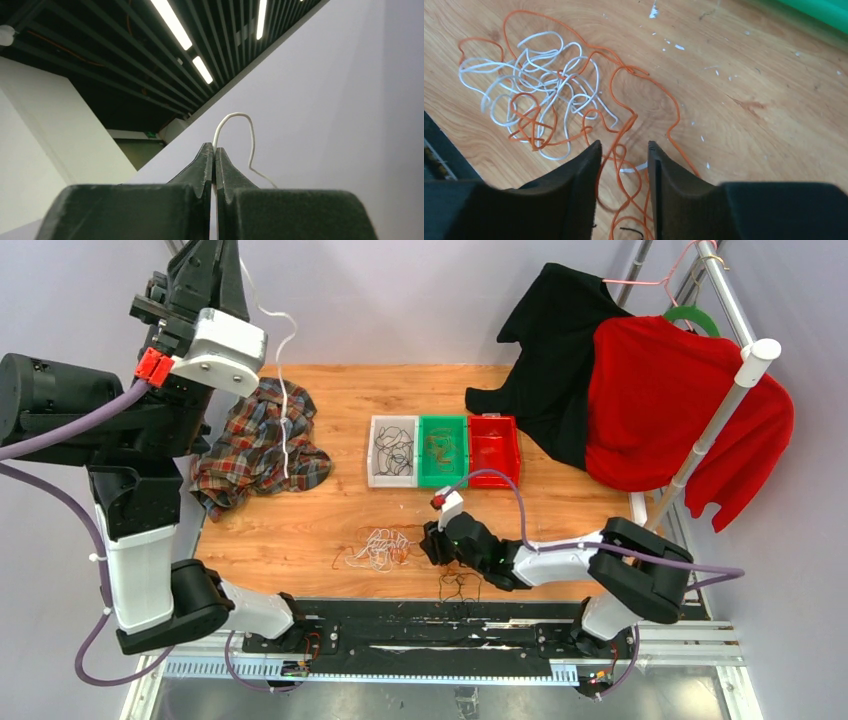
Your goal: Untangle the cables
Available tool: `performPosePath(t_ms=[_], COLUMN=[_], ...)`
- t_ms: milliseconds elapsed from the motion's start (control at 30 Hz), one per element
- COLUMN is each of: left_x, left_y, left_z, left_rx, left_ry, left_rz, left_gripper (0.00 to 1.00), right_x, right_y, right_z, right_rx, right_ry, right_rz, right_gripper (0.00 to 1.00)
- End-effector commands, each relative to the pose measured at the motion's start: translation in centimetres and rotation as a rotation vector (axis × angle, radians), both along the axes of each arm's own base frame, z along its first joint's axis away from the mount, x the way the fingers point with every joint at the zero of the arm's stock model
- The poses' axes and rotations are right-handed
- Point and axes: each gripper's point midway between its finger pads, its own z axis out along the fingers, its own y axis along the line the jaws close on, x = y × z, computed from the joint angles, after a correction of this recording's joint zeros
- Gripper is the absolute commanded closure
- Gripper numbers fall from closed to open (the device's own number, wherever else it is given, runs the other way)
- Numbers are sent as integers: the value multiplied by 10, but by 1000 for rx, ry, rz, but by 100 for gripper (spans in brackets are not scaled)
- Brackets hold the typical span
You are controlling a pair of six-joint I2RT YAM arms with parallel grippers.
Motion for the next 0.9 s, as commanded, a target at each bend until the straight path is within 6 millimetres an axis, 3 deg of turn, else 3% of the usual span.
performPosePath(t_ms=[0,133,233,367,467,567,700,867], left_x=[-1,12,24,42,61,79,107,141], left_y=[3,-21,-43,-86,-125,-160,-200,-239], left_z=[-2,-46,-87,-143,-185,-211,-233,-253], left_rx=[-13,51,88,129,158,168,180,216], left_ry=[10,167,311,502,622,684,736,720], left_rz=[-4,-86,-151,-255,-305,-343,-353,-323], left_gripper=[100,100,100,100,100,100,100,100], right_x=[6,7,4,3,15,34,54,60], right_y=[-4,-10,-17,-32,-58,-89,-143,-180], right_z=[43,119,181,237,247,242,227,216], right_rx=[106,166,219,252,213,156,56,19], right_ry=[-66,-183,-278,-389,-432,-449,-439,-423], right_rz=[-56,-30,5,2,-115,-273,-523,-624], right_gripper=[53,34,31,31,31,31,32,37])
